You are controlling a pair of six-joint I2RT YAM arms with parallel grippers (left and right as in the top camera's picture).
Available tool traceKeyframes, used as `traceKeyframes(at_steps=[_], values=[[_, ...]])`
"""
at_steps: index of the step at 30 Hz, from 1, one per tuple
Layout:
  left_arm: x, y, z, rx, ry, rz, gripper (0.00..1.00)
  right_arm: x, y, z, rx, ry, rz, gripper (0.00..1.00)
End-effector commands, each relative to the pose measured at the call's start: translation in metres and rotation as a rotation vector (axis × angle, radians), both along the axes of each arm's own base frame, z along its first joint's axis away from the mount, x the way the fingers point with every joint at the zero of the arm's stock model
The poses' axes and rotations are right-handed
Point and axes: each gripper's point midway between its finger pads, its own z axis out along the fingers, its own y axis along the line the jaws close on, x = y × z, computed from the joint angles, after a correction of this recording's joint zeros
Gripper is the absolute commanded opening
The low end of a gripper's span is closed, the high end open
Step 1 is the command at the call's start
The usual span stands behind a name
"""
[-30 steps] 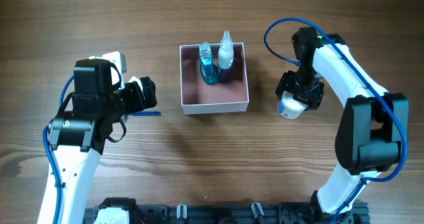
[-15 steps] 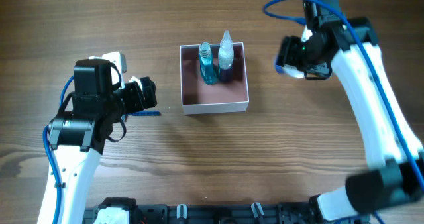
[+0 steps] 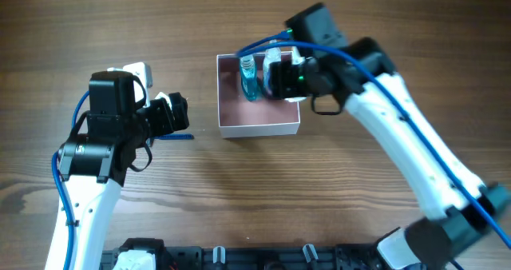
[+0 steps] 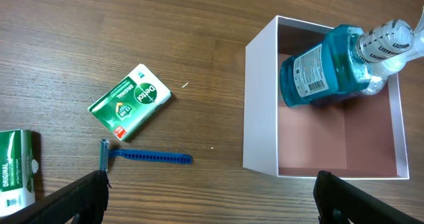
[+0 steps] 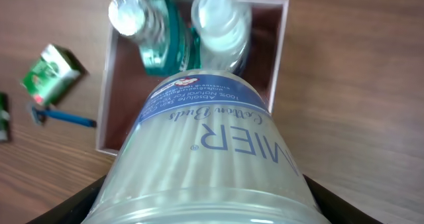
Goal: Pack container
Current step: 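Carry the tub into the box's front-right corner and release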
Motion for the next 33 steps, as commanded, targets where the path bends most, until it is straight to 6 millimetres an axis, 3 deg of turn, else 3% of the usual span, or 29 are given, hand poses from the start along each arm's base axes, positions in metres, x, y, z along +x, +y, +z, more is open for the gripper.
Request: traceKeyframes(at_steps=[1, 11, 21, 25, 26, 29, 31, 33], values=[[0.002, -0.004, 0.008, -0.016, -0.016, -0.007, 1.00, 0.006, 0.004, -0.034, -0.058, 0.064, -0.015, 0.06], [0.002, -0.004, 0.008, -0.016, -0.016, -0.007, 1.00, 0.009, 0.006, -0.091, -0.142, 0.186, -0.019, 0.08], [0.002, -0.004, 0.007, -0.016, -0.016, -0.007, 1.00, 0.008, 0.004, -0.112, -0.174, 0.236, -0.017, 0.16], [0.002, -0.004, 0.007, -0.016, -0.015, -0.007, 1.00, 0.006, 0.003, -0.114, -0.182, 0.247, -0.016, 0.33], [0.001, -0.004, 0.007, -0.016, -0.014, -0.007, 1.00, 0.006, 0.003, -0.114, -0.182, 0.247, -0.016, 0.47], [0.001, -0.004, 0.007, -0.016, -0.012, -0.007, 1.00, 0.006, 0.003, -0.114, -0.182, 0.248, -0.016, 0.58], [0.001, -0.004, 0.007, -0.016, -0.012, -0.007, 1.00, 0.006, 0.003, -0.114, -0.182, 0.247, -0.016, 0.73], [0.001, -0.004, 0.007, -0.016, -0.012, -0.007, 1.00, 0.006, 0.003, -0.114, -0.182, 0.247, -0.016, 0.75]])
